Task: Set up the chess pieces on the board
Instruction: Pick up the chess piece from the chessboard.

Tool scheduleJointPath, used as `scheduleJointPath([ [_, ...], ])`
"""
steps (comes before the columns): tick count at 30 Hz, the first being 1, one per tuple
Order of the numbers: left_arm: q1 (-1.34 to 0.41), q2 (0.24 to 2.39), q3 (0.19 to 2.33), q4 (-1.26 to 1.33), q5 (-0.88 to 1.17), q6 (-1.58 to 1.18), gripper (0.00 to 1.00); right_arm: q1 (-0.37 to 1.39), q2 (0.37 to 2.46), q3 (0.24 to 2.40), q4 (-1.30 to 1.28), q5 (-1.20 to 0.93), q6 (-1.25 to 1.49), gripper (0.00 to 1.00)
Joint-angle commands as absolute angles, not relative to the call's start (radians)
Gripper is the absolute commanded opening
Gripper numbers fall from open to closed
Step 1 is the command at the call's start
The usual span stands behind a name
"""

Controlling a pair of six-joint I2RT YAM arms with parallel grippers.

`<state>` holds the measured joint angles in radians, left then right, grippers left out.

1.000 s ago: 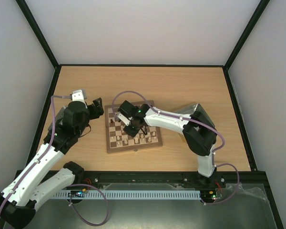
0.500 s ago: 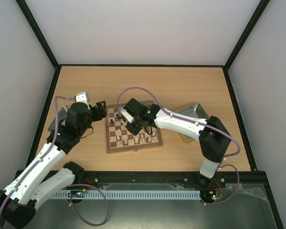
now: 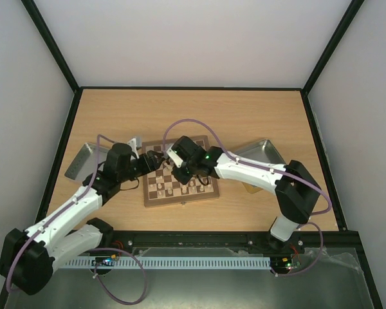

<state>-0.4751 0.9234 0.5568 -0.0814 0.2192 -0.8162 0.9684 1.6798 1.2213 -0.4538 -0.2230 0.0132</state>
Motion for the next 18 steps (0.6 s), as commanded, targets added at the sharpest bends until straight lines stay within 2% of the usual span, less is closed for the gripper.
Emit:
scheduleJointPath([
  [1,-0.456,0.947,0.531,0.047,0.326,-0.887,0.71,0.965,1.628,1.196,-0.385,-0.217,0.032,0.05],
  [7,-0.419,0.845,0.420,0.151,0.267,-0.900,0.71,0.966,1.572,1.177,-0.341,-0.217,0.065,0.05],
  [11,-0.410,0.742,0.329,0.276,0.273,-0.945,0.75,0.966,1.504,1.171,-0.322,-0.229,0.075,0.05],
  [18,-0.377,0.701,0.365,0.347,0.396,-1.152,0.81,0.966,1.367,1.170,-0.289,-0.273,0.078,0.06],
])
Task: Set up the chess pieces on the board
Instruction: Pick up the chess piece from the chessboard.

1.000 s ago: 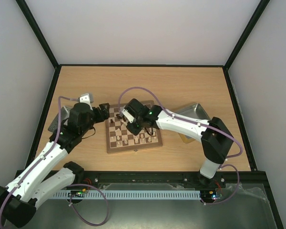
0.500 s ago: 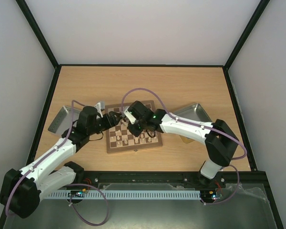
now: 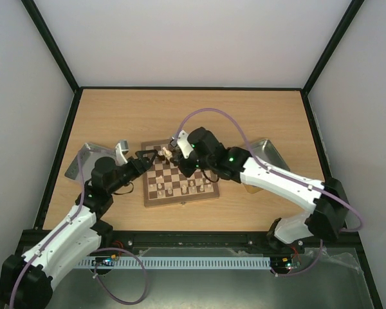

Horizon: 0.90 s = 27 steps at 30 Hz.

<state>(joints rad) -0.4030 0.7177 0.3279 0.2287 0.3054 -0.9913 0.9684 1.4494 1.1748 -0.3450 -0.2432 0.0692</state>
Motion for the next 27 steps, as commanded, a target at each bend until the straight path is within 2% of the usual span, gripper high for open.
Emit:
scheduleJointPath([
  [1,-0.372,0.702,0.369,0.382,0.419,-1.208,0.82,0.965,1.342,1.169,-0.279,-0.282,0.079,0.06],
  [7,-0.367,0.736,0.339,0.705,0.479,-1.553,0.87,0.965,1.269,1.164,-0.217,-0.321,0.087,0.07],
  [13,-0.364,0.819,0.319,0.929,0.507,-1.774,0.86,0.966,1.266,1.167,-0.188,-0.344,0.099,0.07],
  [16,-0.364,0.844,0.318,0.963,0.519,-1.823,0.80,0.966,1.271,1.164,-0.175,-0.346,0.103,0.08],
  [21,-0.362,0.829,0.313,0.913,0.491,-1.815,0.59,0.965,1.277,1.153,-0.163,-0.346,0.107,0.08],
  [27,-0.362,0.842,0.295,0.929,0.492,-1.867,0.52,0.966,1.288,1.144,-0.152,-0.348,0.112,0.08],
])
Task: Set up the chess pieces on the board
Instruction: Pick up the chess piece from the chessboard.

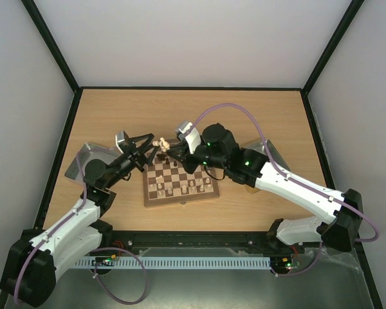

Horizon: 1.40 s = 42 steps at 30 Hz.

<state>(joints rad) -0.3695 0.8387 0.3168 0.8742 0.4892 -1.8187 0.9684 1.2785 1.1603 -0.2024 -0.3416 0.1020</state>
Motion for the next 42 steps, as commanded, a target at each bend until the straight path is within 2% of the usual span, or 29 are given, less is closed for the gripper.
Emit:
scheduleJointPath([
  [1,-0.362,0.847,0.291,0.940,0.492,-1.879,0.51,0.965,1.290,1.141,-0.147,-0.348,0.113,0.08],
  [16,-0.360,0.897,0.269,1.012,0.482,-1.933,0.29,0.965,1.322,1.124,-0.127,-0.370,0.123,0.08],
  [26,-0.360,0.884,0.287,0.937,0.458,-1.838,0.11,0.966,1.319,1.088,-0.124,-0.355,0.143,0.08],
  [29,-0.360,0.867,0.312,0.829,0.450,-1.746,0.10,0.965,1.318,1.073,-0.132,-0.329,0.153,0.08],
  [35,-0.361,0.779,0.402,0.399,0.325,-1.388,0.09,0.965,1.313,1.061,-0.196,-0.284,0.187,0.07],
  [42,-0.360,0.794,0.498,0.124,0.284,-1.008,0.09,0.966,1.325,1.048,-0.236,-0.250,0.219,0.07],
])
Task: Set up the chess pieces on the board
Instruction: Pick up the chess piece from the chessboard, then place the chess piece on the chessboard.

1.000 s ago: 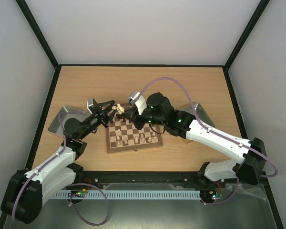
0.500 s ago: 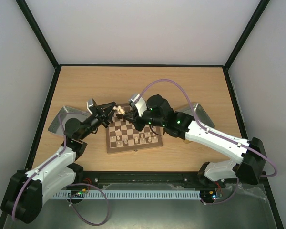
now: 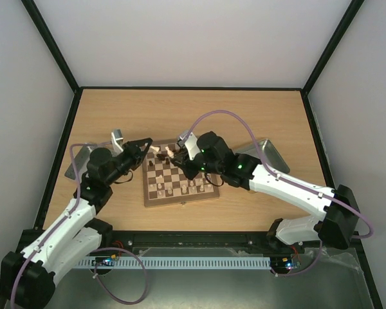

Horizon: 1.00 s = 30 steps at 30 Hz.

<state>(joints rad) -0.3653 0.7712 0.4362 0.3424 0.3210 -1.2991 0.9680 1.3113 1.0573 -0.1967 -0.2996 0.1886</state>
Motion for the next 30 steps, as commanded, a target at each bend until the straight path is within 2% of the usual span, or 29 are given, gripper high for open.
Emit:
scheduleJointPath([
  [1,-0.360,0.805,0.506,0.098,0.285,-0.977,0.09,0.964,1.333,1.052,-0.243,-0.234,0.224,0.07],
  [6,-0.360,0.820,0.513,0.045,0.265,-0.870,0.09,0.965,1.416,1.091,-0.298,-0.148,0.261,0.08],
  [17,-0.360,0.827,0.520,0.001,0.250,-0.819,0.09,0.965,1.696,1.262,-0.453,-0.078,0.214,0.07],
  [30,-0.361,0.812,0.518,-0.011,0.243,-0.790,0.10,0.964,1.812,1.309,-0.632,-0.042,0.134,0.08],
])
